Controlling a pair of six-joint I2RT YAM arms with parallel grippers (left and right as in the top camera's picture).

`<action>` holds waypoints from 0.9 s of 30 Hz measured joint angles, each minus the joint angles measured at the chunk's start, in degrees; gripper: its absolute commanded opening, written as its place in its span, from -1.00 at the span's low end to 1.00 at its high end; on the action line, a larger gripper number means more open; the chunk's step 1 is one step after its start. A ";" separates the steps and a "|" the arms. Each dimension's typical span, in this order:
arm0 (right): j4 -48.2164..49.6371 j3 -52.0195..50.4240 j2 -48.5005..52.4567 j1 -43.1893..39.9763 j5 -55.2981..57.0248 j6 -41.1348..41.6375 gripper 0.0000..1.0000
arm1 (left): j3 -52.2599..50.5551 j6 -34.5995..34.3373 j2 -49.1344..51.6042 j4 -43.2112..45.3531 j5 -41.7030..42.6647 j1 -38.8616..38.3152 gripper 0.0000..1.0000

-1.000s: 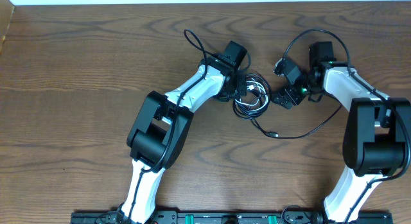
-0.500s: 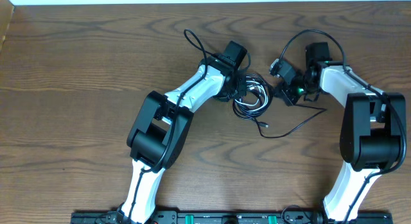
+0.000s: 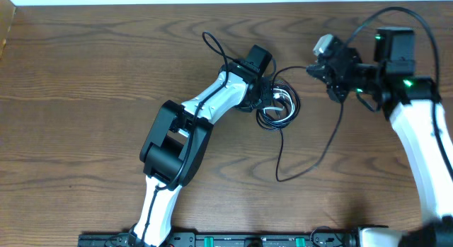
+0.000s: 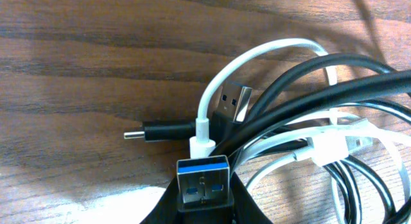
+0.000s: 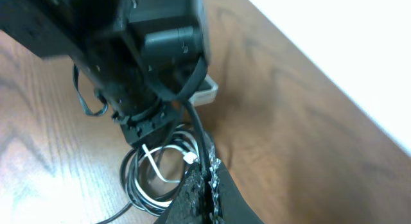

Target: Untangle cables

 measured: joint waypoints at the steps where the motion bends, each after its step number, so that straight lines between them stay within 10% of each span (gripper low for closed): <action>1: -0.07 0.00 -2.16 0.00 0.83 0.55 -0.98 | 0.00 0.00 0.00 0.00 0.00 0.00 -0.84; 27: -3.72 -0.50 -7.19 -1.09 54.01 32.61 -0.98 | 0.00 0.00 0.00 -0.02 -0.20 -0.04 -0.84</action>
